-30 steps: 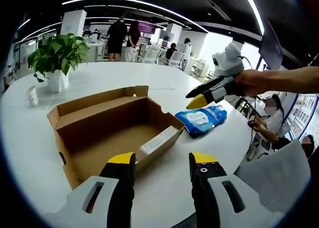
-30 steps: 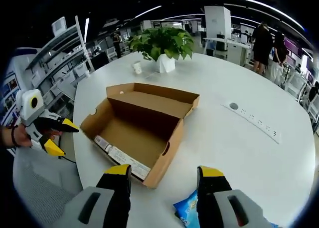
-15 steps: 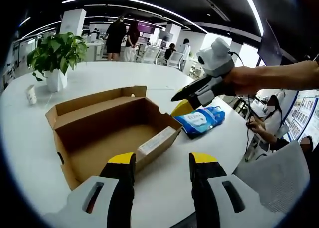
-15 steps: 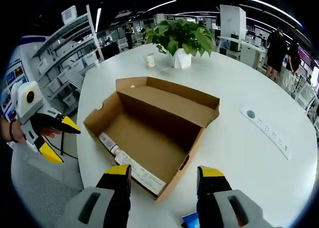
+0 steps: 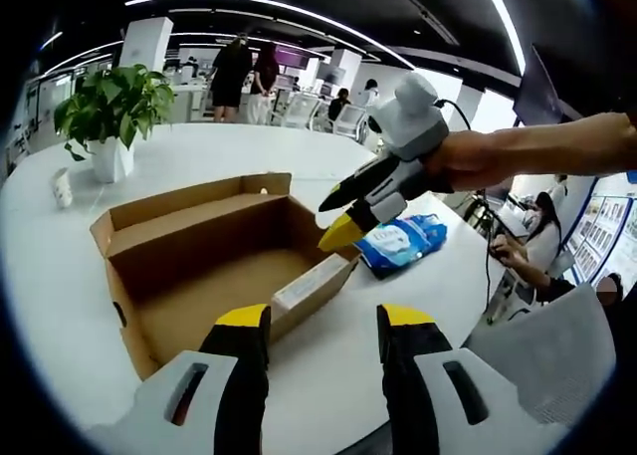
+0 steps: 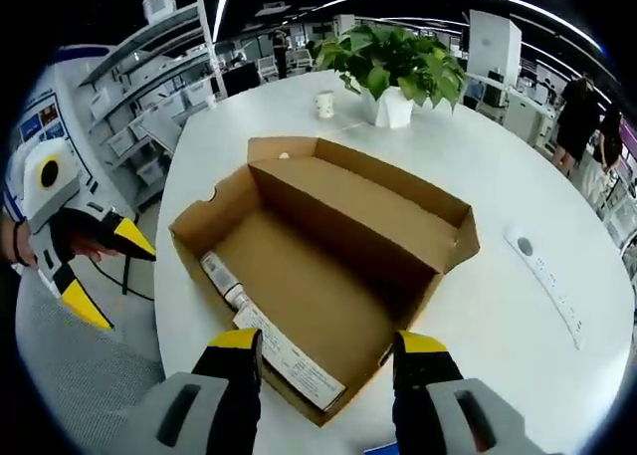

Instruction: Operate the shoe box by opening the lid, removing the specified soft item, and placing it in the target area until the item is outside and the box remains undamaged.

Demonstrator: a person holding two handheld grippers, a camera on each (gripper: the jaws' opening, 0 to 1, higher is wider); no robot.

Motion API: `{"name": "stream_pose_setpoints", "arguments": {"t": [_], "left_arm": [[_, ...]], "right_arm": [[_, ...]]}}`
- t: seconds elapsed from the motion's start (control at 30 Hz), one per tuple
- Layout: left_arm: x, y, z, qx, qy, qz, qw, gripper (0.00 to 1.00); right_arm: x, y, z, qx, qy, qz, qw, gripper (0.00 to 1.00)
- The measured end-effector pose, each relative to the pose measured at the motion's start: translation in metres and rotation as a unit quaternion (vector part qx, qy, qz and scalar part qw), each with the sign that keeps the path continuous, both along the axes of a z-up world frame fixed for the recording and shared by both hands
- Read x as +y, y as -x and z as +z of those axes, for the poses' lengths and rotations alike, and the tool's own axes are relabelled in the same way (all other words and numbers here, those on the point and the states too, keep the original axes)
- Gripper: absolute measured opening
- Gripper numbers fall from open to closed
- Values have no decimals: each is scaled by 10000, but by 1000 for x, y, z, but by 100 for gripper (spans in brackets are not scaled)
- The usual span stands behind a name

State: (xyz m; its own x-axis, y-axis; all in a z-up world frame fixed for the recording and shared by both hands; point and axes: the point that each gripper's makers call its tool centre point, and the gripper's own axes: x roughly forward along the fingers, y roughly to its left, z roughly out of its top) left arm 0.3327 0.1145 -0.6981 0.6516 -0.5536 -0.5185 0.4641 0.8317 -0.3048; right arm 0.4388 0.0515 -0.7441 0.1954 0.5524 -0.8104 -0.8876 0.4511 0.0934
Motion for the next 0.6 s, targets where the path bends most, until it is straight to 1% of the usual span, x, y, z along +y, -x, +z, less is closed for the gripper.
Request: {"name": "stream_pose_setpoints", "arguments": {"t": [0.07,0.23,0.6], "left_arm": [[-1,0,0,-8,-11,-15,10000,44],[-3,1,0,-9,-12,-63,10000,44],[-3,1,0,-7,20,-58,10000,43]], "right_arm": [[0,5,-7,28,197,255,9995,51],[1,9,-18,83,370,458,9982,51],[4,4,-31,146,616,724,9954,52]]}}
